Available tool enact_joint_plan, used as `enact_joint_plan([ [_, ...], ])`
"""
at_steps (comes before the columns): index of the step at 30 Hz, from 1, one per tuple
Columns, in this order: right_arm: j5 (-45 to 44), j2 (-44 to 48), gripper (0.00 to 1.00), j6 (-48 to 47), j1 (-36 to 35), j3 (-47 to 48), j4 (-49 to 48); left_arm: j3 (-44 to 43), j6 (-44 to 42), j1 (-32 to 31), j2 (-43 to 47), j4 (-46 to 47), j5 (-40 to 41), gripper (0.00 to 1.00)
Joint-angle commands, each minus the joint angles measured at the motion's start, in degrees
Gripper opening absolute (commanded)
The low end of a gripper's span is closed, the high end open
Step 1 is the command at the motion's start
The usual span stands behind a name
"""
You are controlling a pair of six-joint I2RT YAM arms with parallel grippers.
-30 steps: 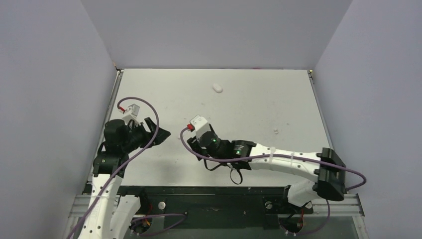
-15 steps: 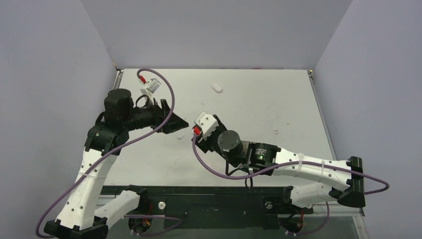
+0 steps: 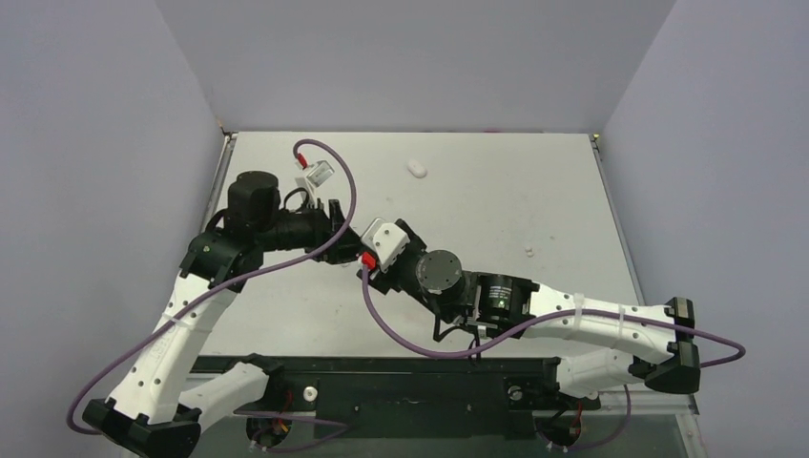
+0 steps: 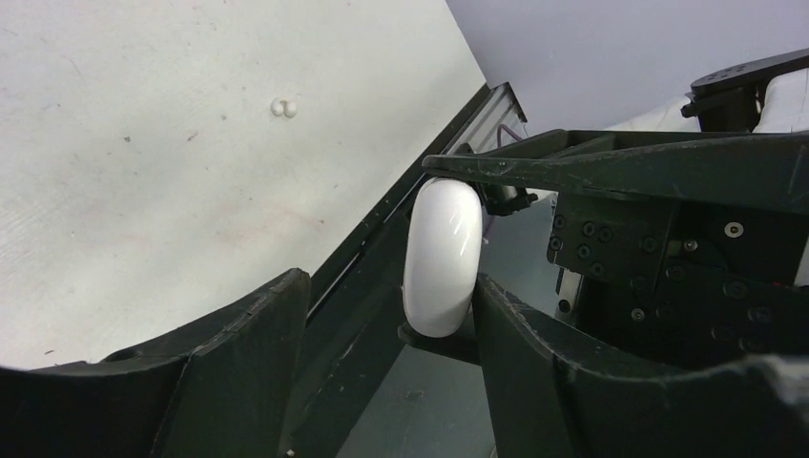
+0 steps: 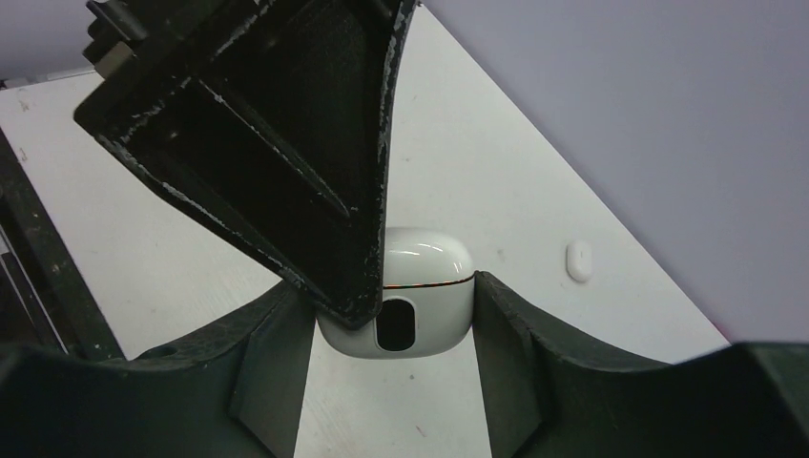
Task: Insert the wireless bluetooth earbuds into the charging case
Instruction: Pick up the charging case at the center of the board, then open the charging case.
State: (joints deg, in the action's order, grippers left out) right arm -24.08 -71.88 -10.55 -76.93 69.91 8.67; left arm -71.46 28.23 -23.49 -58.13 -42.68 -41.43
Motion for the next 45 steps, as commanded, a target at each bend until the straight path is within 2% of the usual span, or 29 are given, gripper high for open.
enact_joint_plan([
  [1, 1.1, -0.8, 0.0, -1.3, -0.4, 3.3, -3.9, 1.2, 0.0, -0.9, 0.6, 1.8, -0.6, 0.55],
  [5, 2.0, -1.4, 0.0, -1.2, -0.4, 3.9, -3.9, 1.1, 0.1, -1.4, 0.1, 2.6, -1.7, 0.38],
  [7, 2.4, -1.8, 0.0, -1.1, -0.4, 4.1, -3.9, 1.0, 0.1, -1.5, 0.1, 3.0, -2.2, 0.24],
  [8, 2.5, -1.9, 0.0, -1.0, -0.4, 4.2, -3.9, 1.1, 0.2, -1.6, 0.0, 3.1, -2.4, 0.1],
  [9, 2.8, -2.0, 0.0, -0.9, -0.4, 4.3, -3.9, 1.1, 0.3, -1.6, 0.1, 3.4, -2.6, 0.04],
  [10, 2.8, -2.0, 0.0, -0.8, -0.4, 4.2, -3.9, 1.0, 0.4, -1.6, 0.1, 3.6, -2.7, 0.0],
  [12, 3.1, -2.0, 0.0, 0.1, -0.1, 4.0, -3.9, 1.0, 0.6, -1.5, 0.2, 4.1, -2.9, 0.0],
  [14, 5.5, -1.5, 0.22, 2.8, 1.2, 3.6, -3.5, 1.1, 0.4, -1.4, 0.8, 3.9, -2.1, 0.0],
  [15, 7.1, -0.5, 0.42, 5.3, 2.8, 2.9, -3.3, 1.2, 0.0, -1.2, 1.0, 3.6, -0.7, 0.0],
  [16, 10.4, 0.0, 0.52, 6.7, 5.0, 2.4, -3.2, 1.2, -1.3, -1.2, 1.5, 3.0, 1.2, 0.0],
  [17, 12.0, 1.4, 0.67, 9.3, 6.0, 1.3, -3.2, 1.2, -2.2, -1.2, 1.7, 2.8, 2.0, 0.0],
  [18, 15.0, 2.1, 0.77, 10.8, 8.2, 0.7, -3.1, 1.2, -4.5, -1.2, 2.2, 2.2, 3.6, 0.0],
  [20, 19.7, 4.7, 0.85, 15.4, 11.2, -1.2, -3.0, 1.0, -8.5, -1.3, 3.1, 1.9, 4.5, 0.0],
  [25, 33.4, 6.4, 0.89, 19.3, 16.2, -2.6, -1.0, 1.0, -21.5, -2.2, 5.4, 0.3, 5.3, 0.0],
  [33, 51.2, -0.1, 0.88, 21.3, 19.0, 2.1, 3.5, 0.7, -32.6, -3.9, 6.9, -1.6, 1.0, 0.0],
  [39, 55.4, -4.3, 0.73, 20.8, 19.0, 5.4, 4.0, -0.7, -38.5, -4.6, 7.4, -4.1, -1.5, 0.0],
  [42, 56.0, -5.3, 0.68, 19.6, 19.0, 6.0, 4.8, -0.8, -39.3, -4.6, 7.5, -4.8, -3.4, 0.0],
  [45, 56.4, -4.9, 0.59, 17.8, 19.2, 5.6, 5.7, -0.7, -39.8, -4.6, 7.9, -5.0, -5.4, 0.0],
])
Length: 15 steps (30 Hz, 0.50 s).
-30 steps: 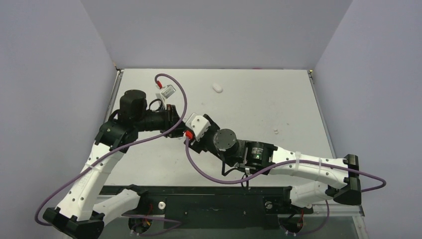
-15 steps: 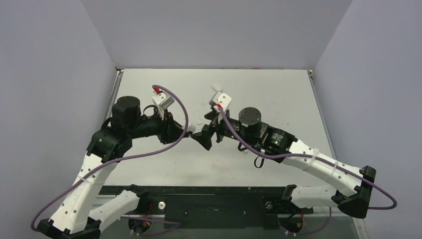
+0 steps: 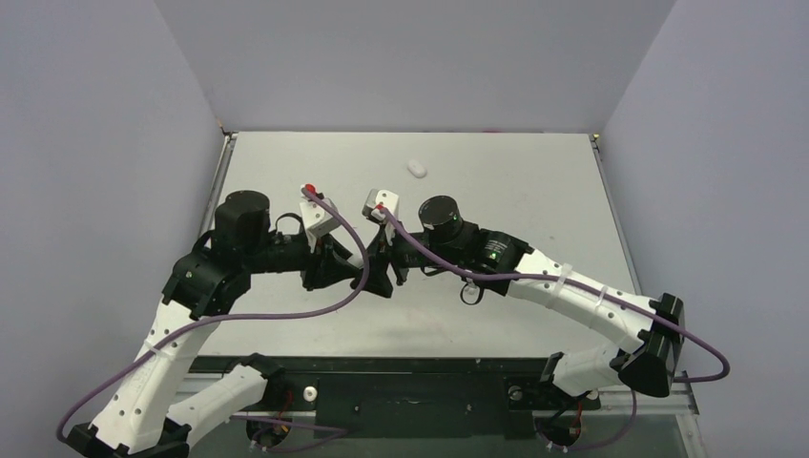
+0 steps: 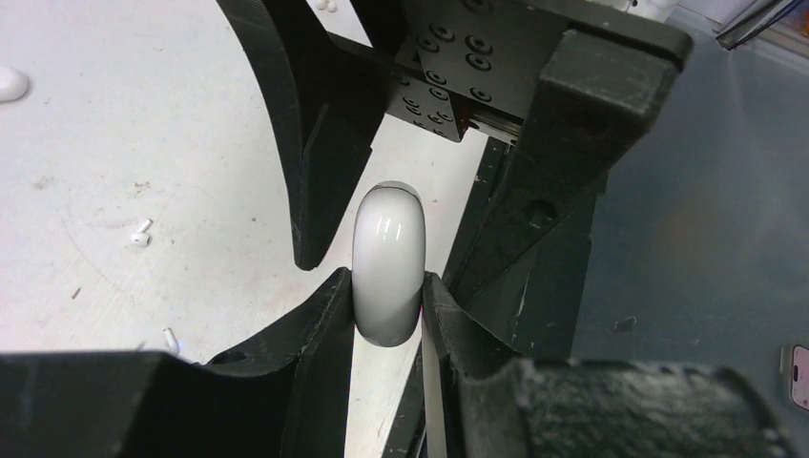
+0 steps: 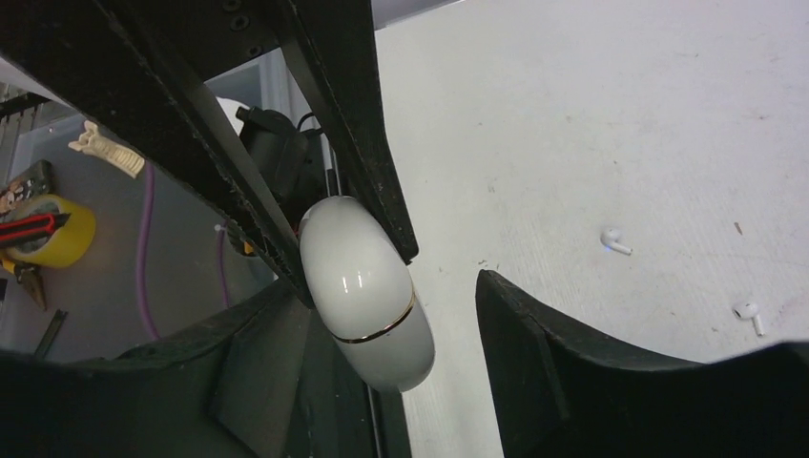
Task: Insert the wireless bluetooth earbuds into the charging case
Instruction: Open the charging case.
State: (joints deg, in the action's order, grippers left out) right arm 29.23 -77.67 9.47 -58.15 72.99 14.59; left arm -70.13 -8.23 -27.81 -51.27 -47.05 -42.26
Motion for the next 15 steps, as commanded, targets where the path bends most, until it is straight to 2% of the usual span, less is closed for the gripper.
enact_joint_plan([
  [1, 3.8, 1.1, 0.57, -2.4, 0.5, 2.4, 0.0, -2.1, -3.5, -0.3, 1.1, -0.7, -4.9, 0.0],
  [4, 5.8, 1.9, 0.51, -2.7, 1.0, 1.8, 0.1, -2.4, -3.8, -0.3, 1.1, -1.1, -6.6, 0.0],
  [6, 6.7, 2.3, 0.51, -2.8, 1.3, 1.4, 0.3, -2.5, -3.7, -0.3, 1.0, -1.0, -7.1, 0.0],
  [11, 8.8, 3.9, 0.6, -2.4, 3.1, -0.3, 0.3, -2.2, -3.1, -0.3, 1.2, -0.3, -7.5, 0.0],
  [15, 9.9, 5.9, 0.63, -1.9, 4.5, -1.3, -0.2, -1.7, -2.1, -0.3, 1.9, 0.9, -7.5, 0.0],
])
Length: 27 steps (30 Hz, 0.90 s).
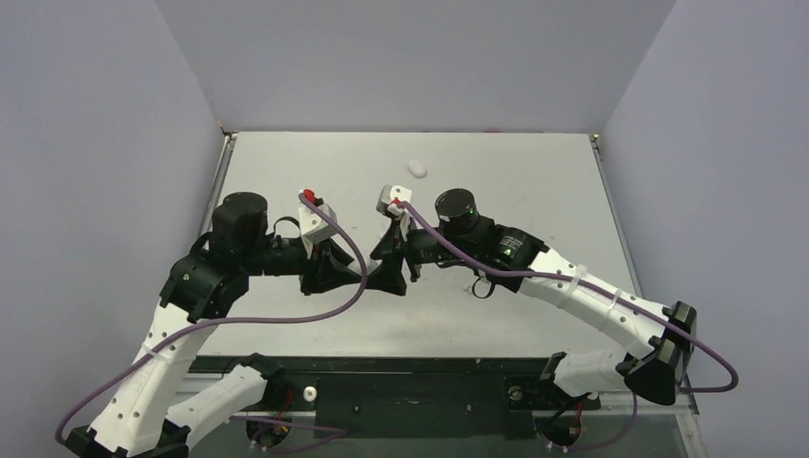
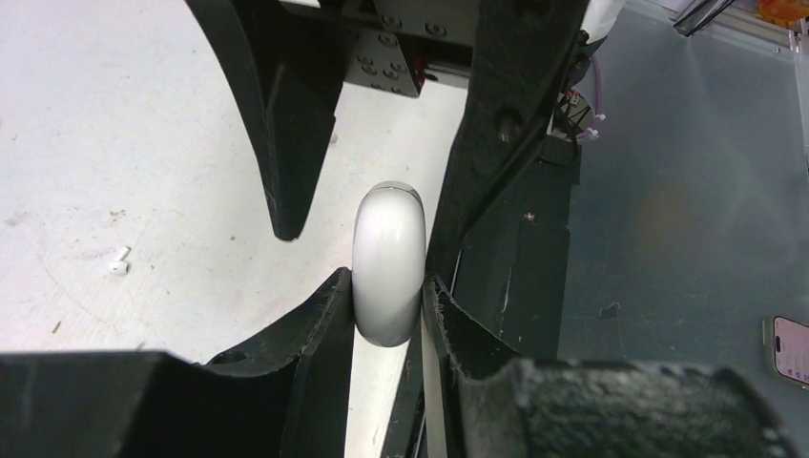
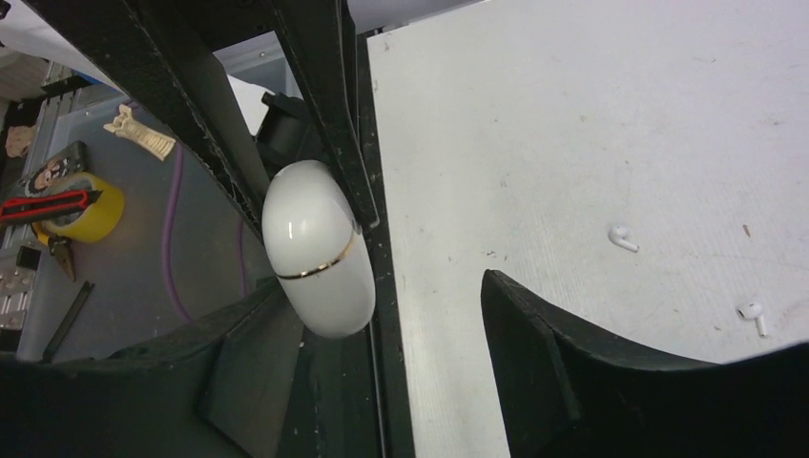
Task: Insert the wireless bluetooth earbuds into the charging case
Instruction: Open the charging case.
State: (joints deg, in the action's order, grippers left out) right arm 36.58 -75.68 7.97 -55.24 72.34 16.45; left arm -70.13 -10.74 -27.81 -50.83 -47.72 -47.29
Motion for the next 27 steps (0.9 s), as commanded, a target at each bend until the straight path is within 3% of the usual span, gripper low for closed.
enact_joint_plan([
  [1, 2.7, 4.4, 0.63, -0.3, 1.6, -0.8, -2.4, -1.6, 0.9, -0.3, 1.5, 1.8, -2.5, 0.0],
  [7, 4.6, 4.4, 0.49, 1.2, 1.7, -1.1, -4.7, -1.6, 1.5, -0.3, 1.4, 2.9, -3.3, 0.0],
  [12, 6.2, 2.2, 0.47, 2.6, 1.4, 0.0, -6.1, -1.8, 2.0, -0.3, 1.4, 3.3, -3.2, 0.0],
  [20, 6.5, 0.4, 0.33, 2.6, 0.6, 1.5, -6.8, -1.6, 2.5, -0.3, 1.5, 3.7, -4.0, 0.0],
  [22, 6.9, 0.0, 0.25, 2.7, 0.6, 2.0, -6.8, -1.6, 2.5, -0.3, 1.5, 3.5, -4.3, 0.0],
  [23, 7.0, 0.0, 0.12, 2.7, 0.6, 2.2, -6.8, -1.5, 2.5, -0.3, 1.5, 3.5, -4.3, 0.0],
  [25, 7.0, 0.1, 0.0, 2.6, 0.6, 2.3, -6.8, -1.4, 2.5, -0.3, 1.4, 3.0, -4.5, 0.0],
  [27, 6.5, 0.6, 0.0, 2.1, 0.6, 1.7, -6.9, -1.3, 2.5, -0.3, 1.1, 2.3, -4.6, 0.0],
])
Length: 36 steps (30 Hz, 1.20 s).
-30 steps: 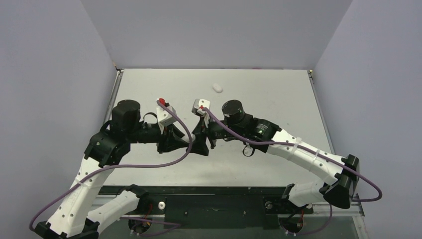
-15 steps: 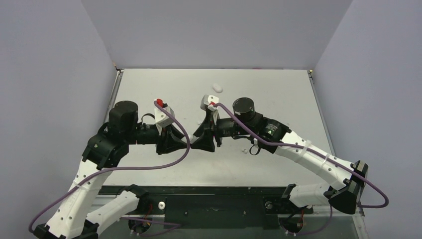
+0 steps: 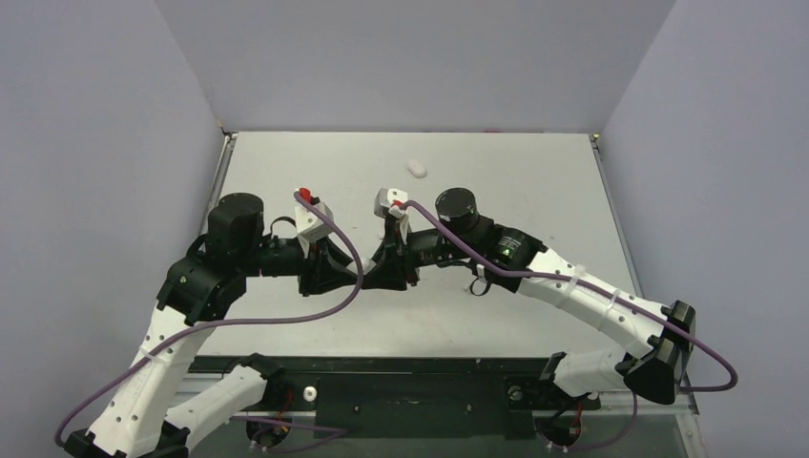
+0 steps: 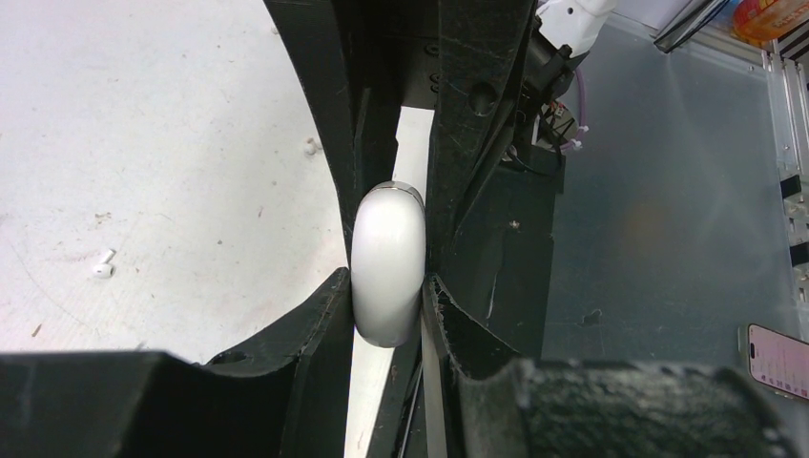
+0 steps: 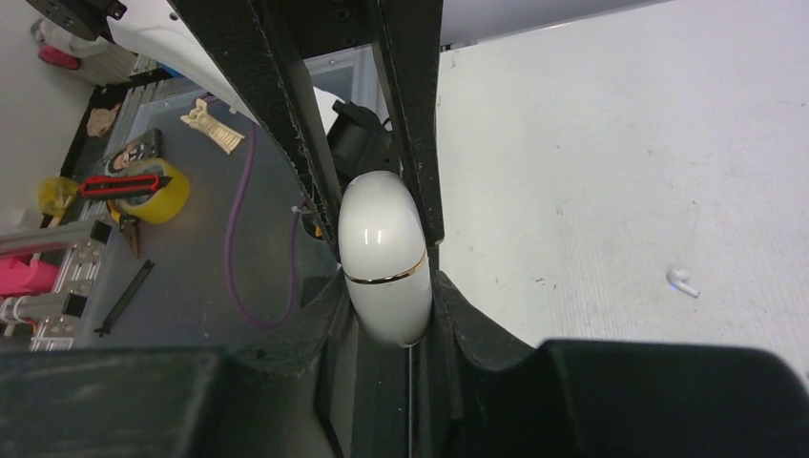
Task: Insert the wireless bluetooth earbuds into the charging case
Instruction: Open the charging case.
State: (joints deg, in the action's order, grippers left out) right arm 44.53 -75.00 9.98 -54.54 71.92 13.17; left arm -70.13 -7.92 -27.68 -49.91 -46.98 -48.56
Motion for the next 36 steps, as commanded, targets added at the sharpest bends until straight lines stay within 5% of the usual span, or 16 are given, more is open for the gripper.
enact_joint_plan([
  [1, -1.9, 0.2, 0.0, -0.4, 0.0, 1.4, -3.6, -1.3, -0.3, -0.4, 0.1, 1.2, -3.1, 0.0],
  [11, -2.7, 3.0, 0.0, -2.1, 0.0, -1.7, -3.5, -2.7, 3.6, -0.4, 1.1, 4.5, -0.1, 0.26],
  [36, -3.4, 5.6, 0.0, -2.5, 0.3, -3.9, -2.6, -5.4, 3.3, 0.7, -0.7, 2.1, -3.2, 0.36],
])
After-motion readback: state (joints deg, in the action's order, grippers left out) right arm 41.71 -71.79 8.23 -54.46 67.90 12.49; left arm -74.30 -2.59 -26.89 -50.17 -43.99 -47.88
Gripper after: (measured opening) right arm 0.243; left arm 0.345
